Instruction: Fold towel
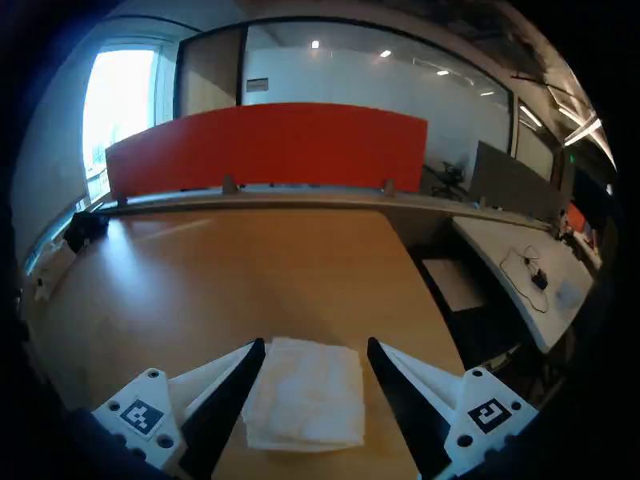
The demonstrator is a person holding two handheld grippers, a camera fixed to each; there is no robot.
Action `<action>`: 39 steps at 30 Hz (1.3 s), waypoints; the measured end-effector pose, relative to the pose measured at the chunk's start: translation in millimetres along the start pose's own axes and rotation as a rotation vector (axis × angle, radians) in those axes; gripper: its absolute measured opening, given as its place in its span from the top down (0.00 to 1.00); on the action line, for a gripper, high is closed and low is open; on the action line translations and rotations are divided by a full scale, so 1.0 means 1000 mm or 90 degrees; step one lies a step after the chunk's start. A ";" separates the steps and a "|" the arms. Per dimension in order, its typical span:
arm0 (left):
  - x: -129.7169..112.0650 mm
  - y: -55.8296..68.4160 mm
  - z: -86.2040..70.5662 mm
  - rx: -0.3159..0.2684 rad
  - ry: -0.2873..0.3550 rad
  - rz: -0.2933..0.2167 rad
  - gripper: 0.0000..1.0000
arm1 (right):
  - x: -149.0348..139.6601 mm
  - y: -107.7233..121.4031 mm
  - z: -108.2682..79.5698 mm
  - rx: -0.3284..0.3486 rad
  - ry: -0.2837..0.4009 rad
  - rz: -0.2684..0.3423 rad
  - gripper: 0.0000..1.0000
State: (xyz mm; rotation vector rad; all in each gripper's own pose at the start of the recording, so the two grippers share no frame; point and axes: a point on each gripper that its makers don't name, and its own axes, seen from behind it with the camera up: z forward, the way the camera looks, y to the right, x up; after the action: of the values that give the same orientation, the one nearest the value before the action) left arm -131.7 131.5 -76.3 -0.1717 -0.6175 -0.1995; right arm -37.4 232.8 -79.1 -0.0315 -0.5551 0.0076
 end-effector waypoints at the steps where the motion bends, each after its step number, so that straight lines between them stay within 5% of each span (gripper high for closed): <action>1: 0.003 -0.001 0.001 0.001 0.008 0.001 0.05 | 0.004 -0.001 -0.001 -0.002 0.012 0.000 0.00; 20: 0.079 -0.024 0.015 0.050 0.189 0.052 0.04 | 0.097 -0.063 -0.011 -0.009 0.198 0.010 0.01; 39: 0.112 -0.049 0.023 0.079 0.277 0.051 0.05 | 0.146 -0.165 -0.004 0.029 0.272 -0.001 0.01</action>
State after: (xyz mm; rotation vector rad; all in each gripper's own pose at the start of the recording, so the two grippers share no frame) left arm -67.2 73.9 12.8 -0.0303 -0.1891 -0.1145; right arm 89.1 70.4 -0.3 0.0121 -0.1272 0.0109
